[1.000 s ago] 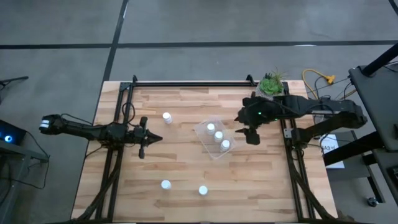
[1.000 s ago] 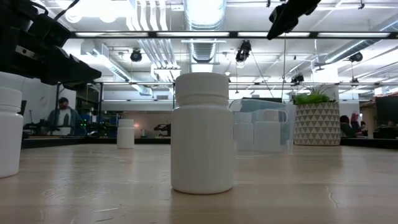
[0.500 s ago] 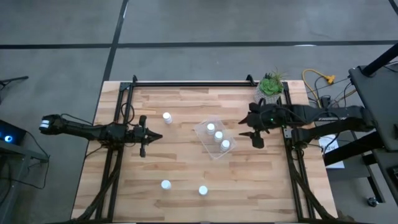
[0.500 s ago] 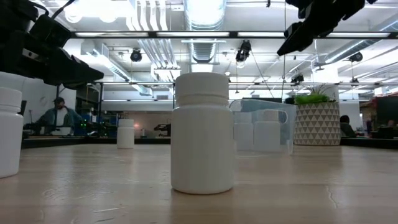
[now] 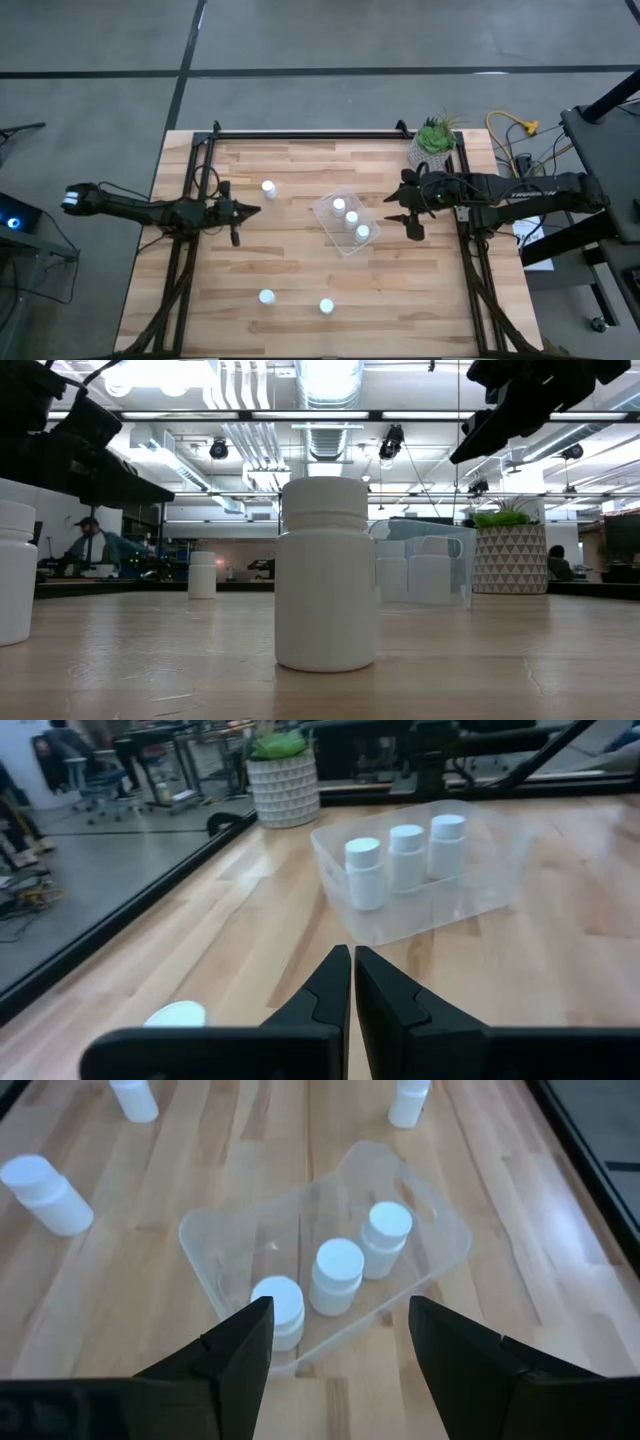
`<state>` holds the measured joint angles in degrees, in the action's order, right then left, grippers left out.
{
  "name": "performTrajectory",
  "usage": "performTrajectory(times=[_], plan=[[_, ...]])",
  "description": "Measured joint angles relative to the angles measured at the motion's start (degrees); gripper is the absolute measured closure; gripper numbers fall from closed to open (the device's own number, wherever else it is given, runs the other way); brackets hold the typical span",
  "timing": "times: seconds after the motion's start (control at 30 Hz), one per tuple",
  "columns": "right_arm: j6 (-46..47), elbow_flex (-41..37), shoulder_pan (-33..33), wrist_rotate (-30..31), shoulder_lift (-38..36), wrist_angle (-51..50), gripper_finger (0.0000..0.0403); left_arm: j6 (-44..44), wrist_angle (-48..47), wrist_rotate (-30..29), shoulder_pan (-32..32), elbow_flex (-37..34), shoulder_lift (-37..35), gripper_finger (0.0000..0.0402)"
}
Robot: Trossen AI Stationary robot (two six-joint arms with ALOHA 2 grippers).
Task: Pick and place pill bottles into a basket
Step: Put the white pill bottle into the transparent bin
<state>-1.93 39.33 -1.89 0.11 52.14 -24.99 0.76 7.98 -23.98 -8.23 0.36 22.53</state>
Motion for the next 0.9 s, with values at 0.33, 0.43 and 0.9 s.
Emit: performTrajectory(times=[0.33, 0.43, 0.9], plan=[[-0.2, -0.5, 0.0, 0.1, 0.0, 0.5, 0.0182, -0.3, 0.0, -0.4, 0.0, 0.8, 2.3, 0.0395], [-0.2, -0.5, 0.0, 0.1, 0.0, 0.5, 0.0182, 0.0, -0.8, -0.4, 0.1, 1.9, 3.4, 0.0371], [-4.0, -2.2, -0.1, 1.6, -0.3, 5.9, 0.0217, -0.2, -2.5, -1.0, 6.9, 6.3, 9.2, 0.0191]])
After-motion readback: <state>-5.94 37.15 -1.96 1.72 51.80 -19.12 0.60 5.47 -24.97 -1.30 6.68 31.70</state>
